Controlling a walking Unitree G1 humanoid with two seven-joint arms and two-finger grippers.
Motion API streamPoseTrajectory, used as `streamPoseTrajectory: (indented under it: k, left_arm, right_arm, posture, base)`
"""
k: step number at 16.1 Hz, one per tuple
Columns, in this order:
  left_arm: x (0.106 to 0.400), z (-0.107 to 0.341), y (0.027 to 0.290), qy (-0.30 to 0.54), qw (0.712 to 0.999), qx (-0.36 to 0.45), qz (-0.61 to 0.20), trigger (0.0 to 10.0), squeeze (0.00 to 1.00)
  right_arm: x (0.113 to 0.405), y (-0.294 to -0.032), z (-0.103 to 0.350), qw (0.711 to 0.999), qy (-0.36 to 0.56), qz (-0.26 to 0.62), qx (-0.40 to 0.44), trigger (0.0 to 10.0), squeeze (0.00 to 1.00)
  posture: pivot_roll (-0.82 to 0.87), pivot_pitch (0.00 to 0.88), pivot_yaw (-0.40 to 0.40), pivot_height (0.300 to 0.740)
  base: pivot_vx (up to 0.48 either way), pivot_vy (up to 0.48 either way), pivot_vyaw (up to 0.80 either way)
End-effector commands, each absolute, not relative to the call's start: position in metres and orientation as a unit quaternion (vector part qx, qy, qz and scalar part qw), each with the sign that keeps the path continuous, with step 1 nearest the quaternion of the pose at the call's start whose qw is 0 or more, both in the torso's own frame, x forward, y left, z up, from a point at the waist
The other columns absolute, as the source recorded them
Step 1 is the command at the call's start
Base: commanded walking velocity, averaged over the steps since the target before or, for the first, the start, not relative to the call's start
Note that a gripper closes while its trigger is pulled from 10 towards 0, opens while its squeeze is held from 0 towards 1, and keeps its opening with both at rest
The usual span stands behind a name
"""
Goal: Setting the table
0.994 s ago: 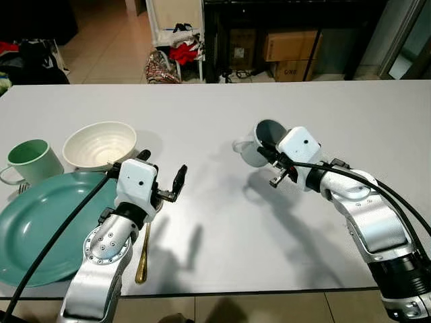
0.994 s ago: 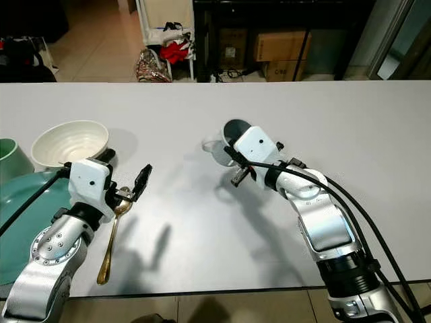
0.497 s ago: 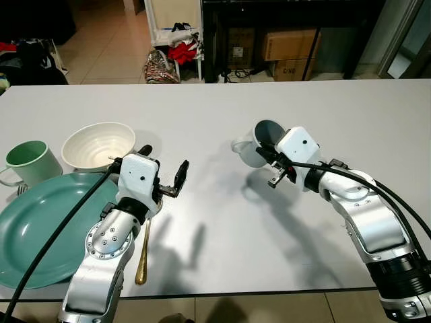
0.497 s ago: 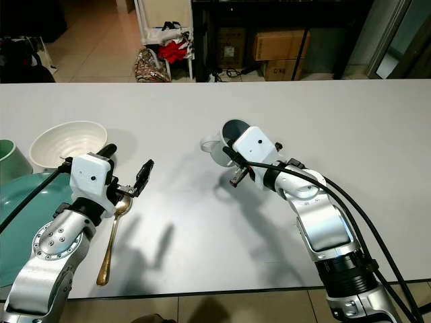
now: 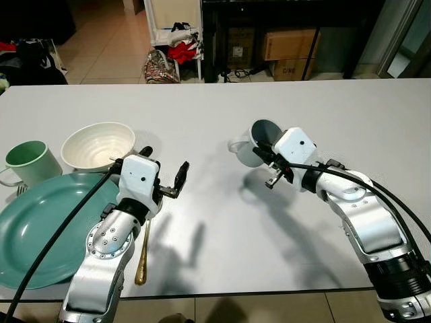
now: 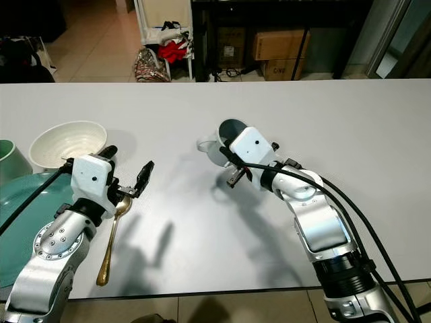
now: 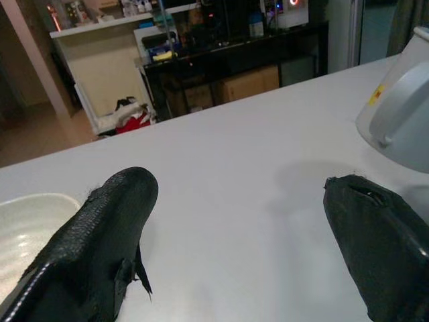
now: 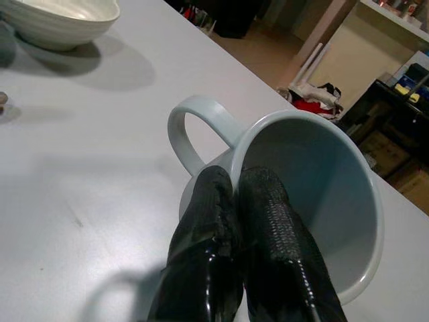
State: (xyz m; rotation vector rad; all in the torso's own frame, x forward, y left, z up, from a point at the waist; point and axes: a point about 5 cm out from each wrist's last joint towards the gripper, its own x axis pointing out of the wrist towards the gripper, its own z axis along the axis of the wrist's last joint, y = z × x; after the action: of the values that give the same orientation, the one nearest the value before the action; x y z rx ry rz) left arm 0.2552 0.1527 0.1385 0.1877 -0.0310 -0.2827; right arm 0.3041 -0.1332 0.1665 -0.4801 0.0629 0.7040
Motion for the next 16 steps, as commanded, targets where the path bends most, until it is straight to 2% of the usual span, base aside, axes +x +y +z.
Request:
streamPoseTrajectory:
  k: [1,6,10,14,16]
  left_arm:
    - [0.258,0.141,0.153,-0.019,0.985,0.099,-0.143,10.0,0.00]
    - [0.260,0.143,0.153,-0.021,0.985,0.098,-0.139,10.0,0.00]
    - [0.261,0.141,0.153,-0.016,0.982,0.107,-0.152,10.0,0.00]
    - [0.254,0.143,0.148,-0.003,0.966,0.115,-0.229,10.0,0.00]
    - [0.246,0.142,0.147,0.022,0.956,0.114,-0.269,10.0,0.00]
  right_arm:
    - [0.305,-0.129,0.172,0.907,0.016,0.348,-0.238,10.0,0.00]
    - [0.308,-0.126,0.174,0.904,0.012,0.355,-0.238,10.0,0.00]
    - [0.319,-0.125,0.174,0.874,0.039,0.403,-0.271,10.0,0.00]
    - [0.339,-0.127,0.175,0.800,0.080,0.494,-0.332,10.0,0.00]
    - [0.346,-0.128,0.179,0.748,0.106,0.538,-0.374,10.0,0.00]
  posture:
    - [-0.01,0.000,0.050,0.740]
    - [-0.01,0.000,0.043,0.740]
    - [-0.01,0.000,0.049,0.740]
    - [-0.01,0.000,0.048,0.740]
    - [0.00,0.000,0.045,0.740]
  base:
    - [0.000,0.000,0.00]
    - [0.000,0.000,0.00]
    - [0.000,0.000,0.00]
    - [0.000,0.000,0.00]
    - [0.000,0.000,0.00]
